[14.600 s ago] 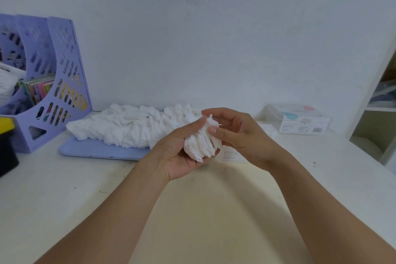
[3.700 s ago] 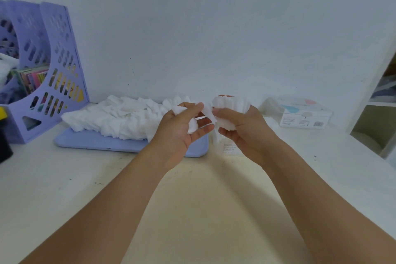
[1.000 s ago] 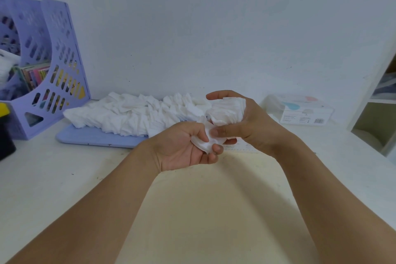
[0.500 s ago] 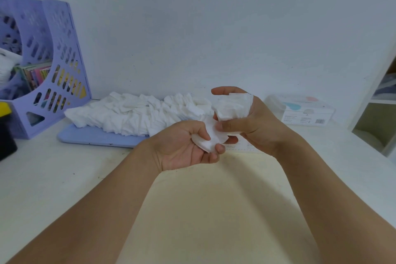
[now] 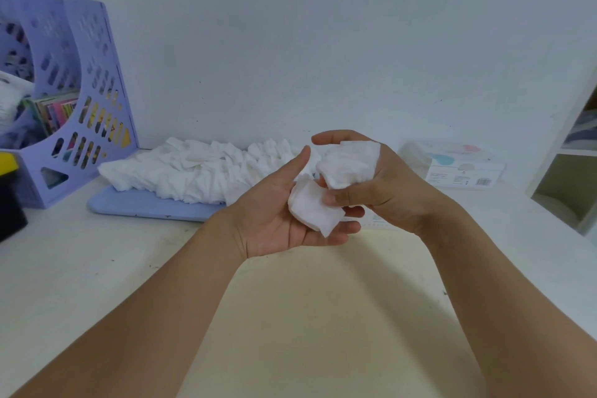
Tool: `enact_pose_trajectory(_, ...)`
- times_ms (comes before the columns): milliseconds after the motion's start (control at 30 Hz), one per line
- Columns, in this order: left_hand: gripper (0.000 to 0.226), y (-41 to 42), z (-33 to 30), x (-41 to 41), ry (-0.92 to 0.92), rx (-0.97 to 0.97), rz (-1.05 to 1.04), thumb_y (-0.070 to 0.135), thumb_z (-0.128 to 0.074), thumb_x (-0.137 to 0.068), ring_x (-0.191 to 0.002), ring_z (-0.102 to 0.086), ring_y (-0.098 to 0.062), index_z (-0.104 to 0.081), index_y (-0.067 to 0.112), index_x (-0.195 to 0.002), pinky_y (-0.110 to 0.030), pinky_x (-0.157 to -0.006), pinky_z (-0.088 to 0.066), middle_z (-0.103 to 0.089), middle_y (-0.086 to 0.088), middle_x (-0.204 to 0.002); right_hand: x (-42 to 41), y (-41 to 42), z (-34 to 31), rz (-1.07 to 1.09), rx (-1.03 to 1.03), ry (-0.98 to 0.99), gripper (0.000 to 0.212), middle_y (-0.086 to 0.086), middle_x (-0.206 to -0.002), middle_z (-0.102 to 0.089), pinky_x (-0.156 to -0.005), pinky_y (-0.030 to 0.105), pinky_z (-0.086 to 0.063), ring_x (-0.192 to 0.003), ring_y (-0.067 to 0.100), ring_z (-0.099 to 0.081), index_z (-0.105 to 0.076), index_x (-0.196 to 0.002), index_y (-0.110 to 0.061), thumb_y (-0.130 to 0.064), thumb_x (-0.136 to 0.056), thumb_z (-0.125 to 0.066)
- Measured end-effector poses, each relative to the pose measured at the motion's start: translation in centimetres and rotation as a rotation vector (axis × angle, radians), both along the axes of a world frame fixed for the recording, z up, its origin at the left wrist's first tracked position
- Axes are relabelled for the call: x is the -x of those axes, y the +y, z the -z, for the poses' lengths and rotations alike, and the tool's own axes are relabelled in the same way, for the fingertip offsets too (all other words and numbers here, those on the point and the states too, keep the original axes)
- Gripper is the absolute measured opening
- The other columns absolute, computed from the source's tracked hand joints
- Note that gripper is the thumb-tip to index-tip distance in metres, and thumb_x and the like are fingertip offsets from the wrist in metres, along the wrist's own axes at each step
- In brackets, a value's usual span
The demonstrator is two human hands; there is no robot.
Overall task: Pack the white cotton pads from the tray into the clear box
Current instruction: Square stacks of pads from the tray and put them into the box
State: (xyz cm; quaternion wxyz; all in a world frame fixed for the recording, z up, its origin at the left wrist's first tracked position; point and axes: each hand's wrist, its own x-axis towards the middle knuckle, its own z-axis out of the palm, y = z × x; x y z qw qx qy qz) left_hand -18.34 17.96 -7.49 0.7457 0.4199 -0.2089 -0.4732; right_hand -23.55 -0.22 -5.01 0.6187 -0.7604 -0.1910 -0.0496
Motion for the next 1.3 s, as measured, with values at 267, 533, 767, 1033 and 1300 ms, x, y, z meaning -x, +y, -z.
enact_pose_trajectory(267,0.046,0.2,0.1,-0.4,-0.018,0.014,0.069,0.031,-0.066,-0.08,-0.096,-0.068,-0.04,-0.074,0.001,-0.113,-0.042,-0.073,-0.061,-0.062,-0.03,-0.12,-0.3,0.3,0.1,0.086,0.094,-0.046,0.069,-0.003,-0.095,-0.072,-0.059,0.037,-0.049,-0.08,0.015,-0.067,-0.06,-0.129,-0.01,0.029,-0.072,-0.066)
enact_pose_trajectory(533,0.051,0.3,0.4,-0.5,-0.087,0.014,0.061,0.018,-0.066,-0.082,-0.096,-0.068,-0.037,-0.061,0.002,-0.13,-0.041,-0.078,-0.061,-0.06,-0.029,-0.125,-0.8,0.3,0.5,0.132,0.056,-0.078,0.07,-0.001,-0.092,-0.067,-0.066,0.048,-0.047,-0.08,0.027,-0.06,-0.064,-0.125,-0.02,0.017,-0.067,-0.076)
enact_pose_trajectory(767,0.049,0.0,0.7,-0.4,-0.101,-0.037,0.0,-0.002,-0.047,-0.08,-0.09,-0.069,-0.032,-0.059,0.001,-0.128,-0.037,-0.076,-0.061,-0.066,-0.024,-0.116,-0.8,0.5,0.6,0.13,0.061,-0.031,0.066,0.001,-0.096,-0.068,-0.055,0.028,-0.053,-0.078,0.014,-0.069,-0.063,-0.125,-0.018,0.018,-0.072,-0.078)
enact_pose_trajectory(1033,0.049,-1.4,1.1,-0.7,0.161,0.072,-0.245,-0.004,-0.042,-0.071,-0.074,-0.051,-0.026,-0.055,0.0,-0.117,-0.038,-0.067,-0.059,-0.06,-0.025,-0.104,-1.2,-0.4,0.4,0.364,0.143,-0.262,0.061,-0.005,-0.117,-0.067,-0.093,0.04,-0.057,-0.112,0.016,-0.066,-0.064,-0.122,-0.026,-0.003,-0.07,-0.087)
enact_pose_trajectory(1300,0.046,-1.8,1.1,-0.3,0.222,0.15,-0.262,0.013,-0.038,-0.086,-0.102,-0.067,-0.032,-0.059,0.001,-0.124,-0.046,-0.093,-0.05,-0.068,-0.02,-0.121,-1.8,0.6,1.9,0.31,0.395,-0.252,0.063,-0.015,-0.105,-0.063,-0.083,0.023,-0.05,-0.098,0.004,-0.063,-0.055,-0.131,-0.029,-0.005,-0.078,-0.078)
